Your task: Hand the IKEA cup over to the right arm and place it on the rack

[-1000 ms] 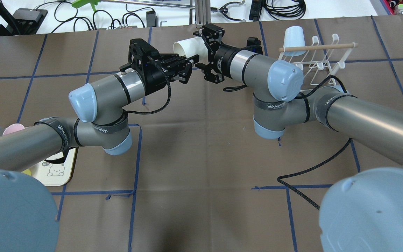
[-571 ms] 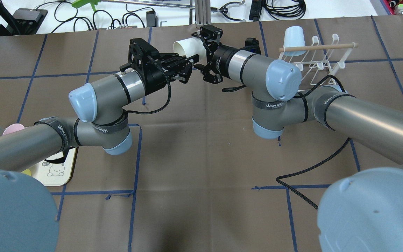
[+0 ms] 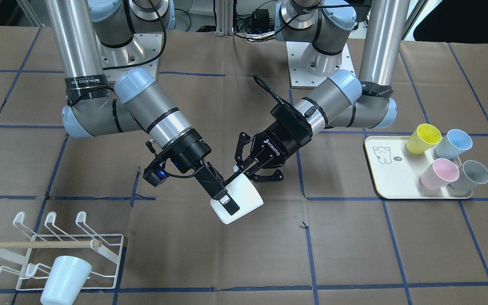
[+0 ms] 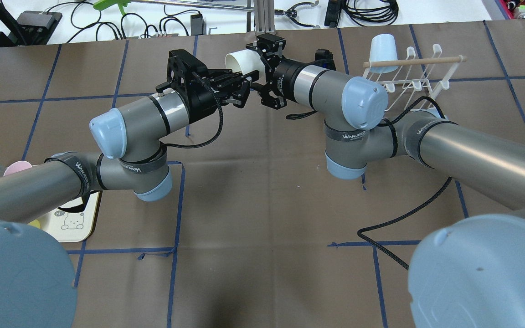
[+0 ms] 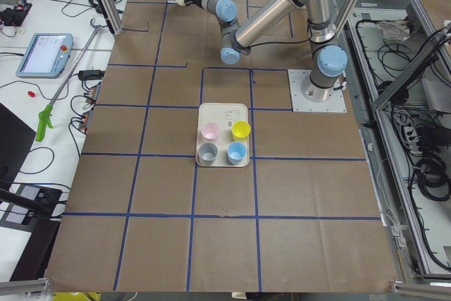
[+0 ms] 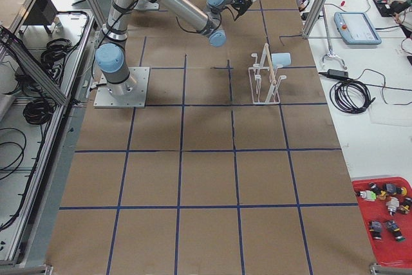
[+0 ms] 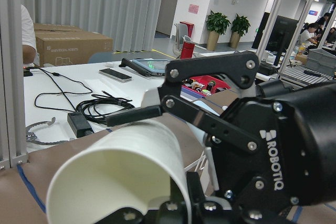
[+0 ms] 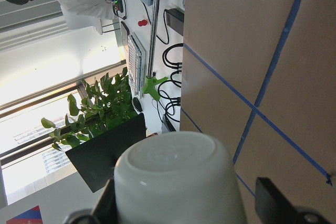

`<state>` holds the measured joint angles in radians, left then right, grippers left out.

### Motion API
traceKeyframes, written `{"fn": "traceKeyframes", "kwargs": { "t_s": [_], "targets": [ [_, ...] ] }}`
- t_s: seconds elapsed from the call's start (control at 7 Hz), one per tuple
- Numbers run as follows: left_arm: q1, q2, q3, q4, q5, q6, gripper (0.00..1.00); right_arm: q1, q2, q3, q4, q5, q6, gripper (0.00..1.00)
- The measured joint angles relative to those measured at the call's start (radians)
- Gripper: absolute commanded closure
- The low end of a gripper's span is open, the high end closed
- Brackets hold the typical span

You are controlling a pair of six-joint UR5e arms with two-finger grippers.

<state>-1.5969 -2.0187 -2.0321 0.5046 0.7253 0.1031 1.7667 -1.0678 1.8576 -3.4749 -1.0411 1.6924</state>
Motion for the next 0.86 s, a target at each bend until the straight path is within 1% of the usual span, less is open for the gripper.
{"fn": "traceKeyframes", "kwargs": {
  "t_s": [0.29, 0.43, 0.57, 0.71, 0.86],
  "targets": [
    [0.0, 0.0, 0.002, 0.0, 0.001, 0.0, 0.84, 0.0, 0.0, -0.013, -0.001, 0.002, 0.001, 0.45],
    [0.0, 0.001, 0.004, -0.003, 0.0, 0.0, 0.67, 0.001, -0.001, -0.019, -0.001, 0.003, 0.002, 0.48],
    [0.0, 0.001, 0.005, -0.005, 0.0, 0.0, 0.42, 0.0, -0.002, -0.023, -0.002, 0.002, 0.003, 0.5],
    [0.0, 0.001, 0.007, -0.006, 0.0, 0.001, 0.26, 0.0, -0.003, -0.024, -0.002, 0.003, 0.004, 0.5],
    [0.001, 0.001, 0.01, -0.006, 0.0, 0.001, 0.16, -0.001, -0.003, -0.025, -0.002, 0.004, 0.004, 0.5]
  ]
}}
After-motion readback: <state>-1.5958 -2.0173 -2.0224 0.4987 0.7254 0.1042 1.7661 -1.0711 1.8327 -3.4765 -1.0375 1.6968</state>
